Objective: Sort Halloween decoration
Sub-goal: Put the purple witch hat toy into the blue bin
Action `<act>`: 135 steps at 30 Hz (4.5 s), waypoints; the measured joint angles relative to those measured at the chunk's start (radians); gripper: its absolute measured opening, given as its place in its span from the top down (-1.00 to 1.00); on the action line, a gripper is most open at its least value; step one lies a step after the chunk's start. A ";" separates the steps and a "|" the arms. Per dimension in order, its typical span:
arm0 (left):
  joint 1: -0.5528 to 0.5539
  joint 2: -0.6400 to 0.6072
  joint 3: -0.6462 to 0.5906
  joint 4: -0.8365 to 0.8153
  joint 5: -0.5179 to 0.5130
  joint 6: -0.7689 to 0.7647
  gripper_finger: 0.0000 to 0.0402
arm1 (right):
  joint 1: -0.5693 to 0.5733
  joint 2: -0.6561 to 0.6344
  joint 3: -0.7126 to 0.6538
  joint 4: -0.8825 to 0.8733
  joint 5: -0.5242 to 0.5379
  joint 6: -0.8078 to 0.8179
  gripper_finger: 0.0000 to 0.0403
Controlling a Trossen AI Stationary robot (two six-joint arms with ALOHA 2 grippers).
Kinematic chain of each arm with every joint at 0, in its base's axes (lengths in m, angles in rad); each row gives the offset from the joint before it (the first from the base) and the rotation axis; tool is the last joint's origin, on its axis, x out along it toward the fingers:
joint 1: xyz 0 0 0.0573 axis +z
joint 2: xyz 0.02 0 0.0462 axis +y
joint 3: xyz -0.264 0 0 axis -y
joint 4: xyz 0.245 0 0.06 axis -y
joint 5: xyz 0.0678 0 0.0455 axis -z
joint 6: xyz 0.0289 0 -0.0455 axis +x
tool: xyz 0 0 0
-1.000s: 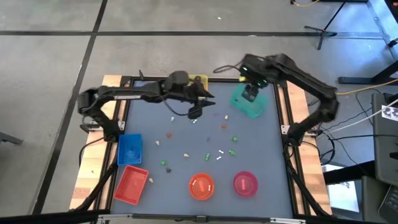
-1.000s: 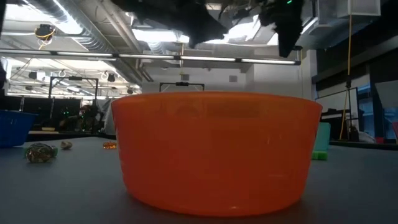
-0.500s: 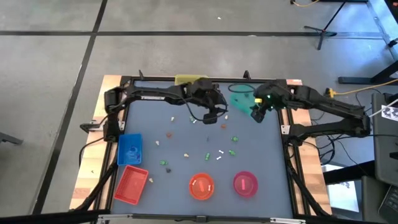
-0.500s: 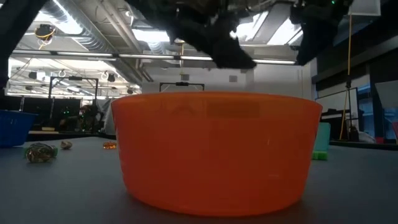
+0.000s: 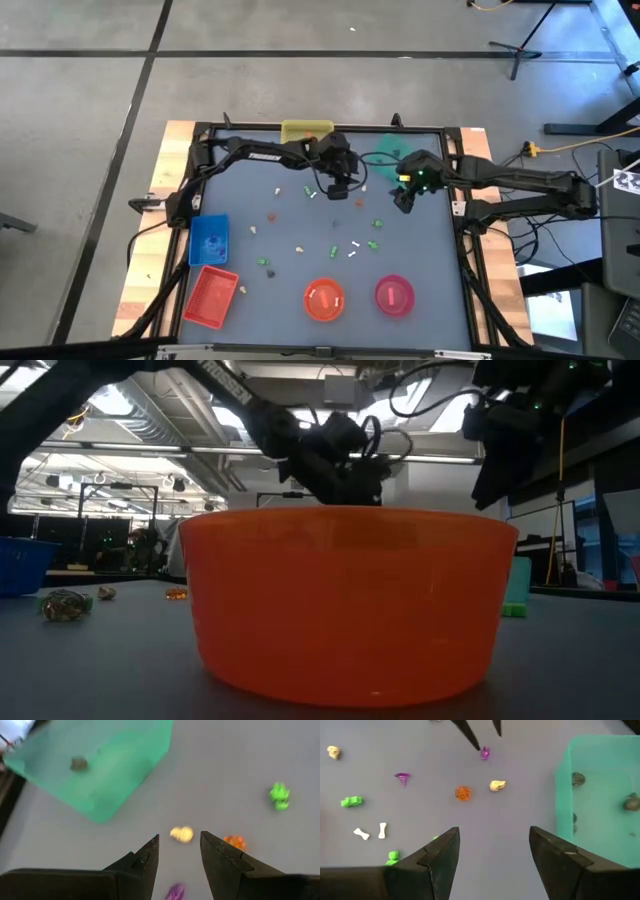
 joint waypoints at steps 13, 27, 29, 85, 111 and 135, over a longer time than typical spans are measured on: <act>0.025 0.024 0.000 -0.067 0.004 0.046 0.35 | 0.000 0.000 -0.010 0.048 -0.001 -0.004 -0.19; 0.023 0.041 -0.005 -0.093 0.005 0.100 0.35 | 0.000 0.000 -0.010 0.083 -0.002 -0.009 -0.19; 0.023 0.050 -0.004 -0.087 0.004 0.101 0.35 | 0.000 0.000 -0.010 0.084 -0.001 -0.011 -0.19; 0.008 0.099 -0.004 -0.064 -0.047 0.232 0.37 | -0.001 0.001 -0.009 0.089 -0.001 -0.013 -0.19; 0.008 0.099 -0.004 -0.064 -0.048 0.233 0.78 | -0.001 0.001 -0.009 0.088 -0.001 -0.013 -0.19; 0.008 0.098 -0.004 -0.059 -0.052 0.201 1.00 | -0.001 0.001 -0.009 0.088 -0.001 -0.013 -0.19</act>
